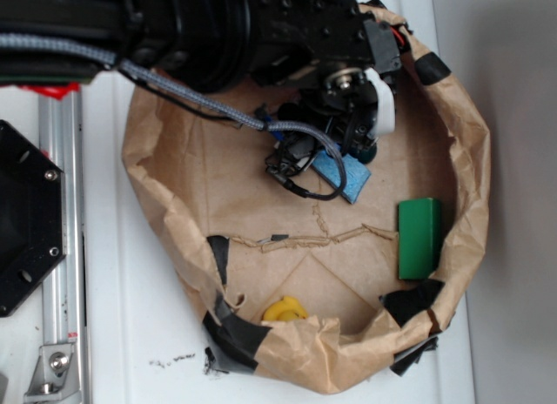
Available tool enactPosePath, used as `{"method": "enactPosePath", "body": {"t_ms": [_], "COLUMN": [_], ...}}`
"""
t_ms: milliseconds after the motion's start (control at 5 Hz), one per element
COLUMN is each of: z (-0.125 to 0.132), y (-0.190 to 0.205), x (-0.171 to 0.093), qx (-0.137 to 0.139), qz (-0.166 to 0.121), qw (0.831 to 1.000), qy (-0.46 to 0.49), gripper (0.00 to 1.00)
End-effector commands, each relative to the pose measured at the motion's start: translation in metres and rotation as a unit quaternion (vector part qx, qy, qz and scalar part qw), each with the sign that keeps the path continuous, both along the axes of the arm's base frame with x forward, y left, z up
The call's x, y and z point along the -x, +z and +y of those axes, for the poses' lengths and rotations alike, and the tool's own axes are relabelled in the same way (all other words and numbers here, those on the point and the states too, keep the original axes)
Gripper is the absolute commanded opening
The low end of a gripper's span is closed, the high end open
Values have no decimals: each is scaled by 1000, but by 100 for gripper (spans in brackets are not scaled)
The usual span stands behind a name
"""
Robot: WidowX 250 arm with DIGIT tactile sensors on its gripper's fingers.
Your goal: Grab the plastic pickle.
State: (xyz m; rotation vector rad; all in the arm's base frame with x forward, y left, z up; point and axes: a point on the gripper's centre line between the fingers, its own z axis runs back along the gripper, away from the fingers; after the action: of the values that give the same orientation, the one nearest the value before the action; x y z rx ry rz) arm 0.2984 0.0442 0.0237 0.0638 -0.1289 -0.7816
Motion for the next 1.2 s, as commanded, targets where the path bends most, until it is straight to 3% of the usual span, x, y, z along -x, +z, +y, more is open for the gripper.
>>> {"method": "enactPosePath", "body": {"t_ms": [0,200,400,1000], "z": [-61,-87,-90,-63], "y": [19,29,40,46], "x": [27,43,43,30], "qx": [15,14,12,23], "qz": [5,-3,-15,-23], "qw": [994,989,990,996], "qy": [-104,-145,-140,-81], "gripper": [0,0,100,100]}}
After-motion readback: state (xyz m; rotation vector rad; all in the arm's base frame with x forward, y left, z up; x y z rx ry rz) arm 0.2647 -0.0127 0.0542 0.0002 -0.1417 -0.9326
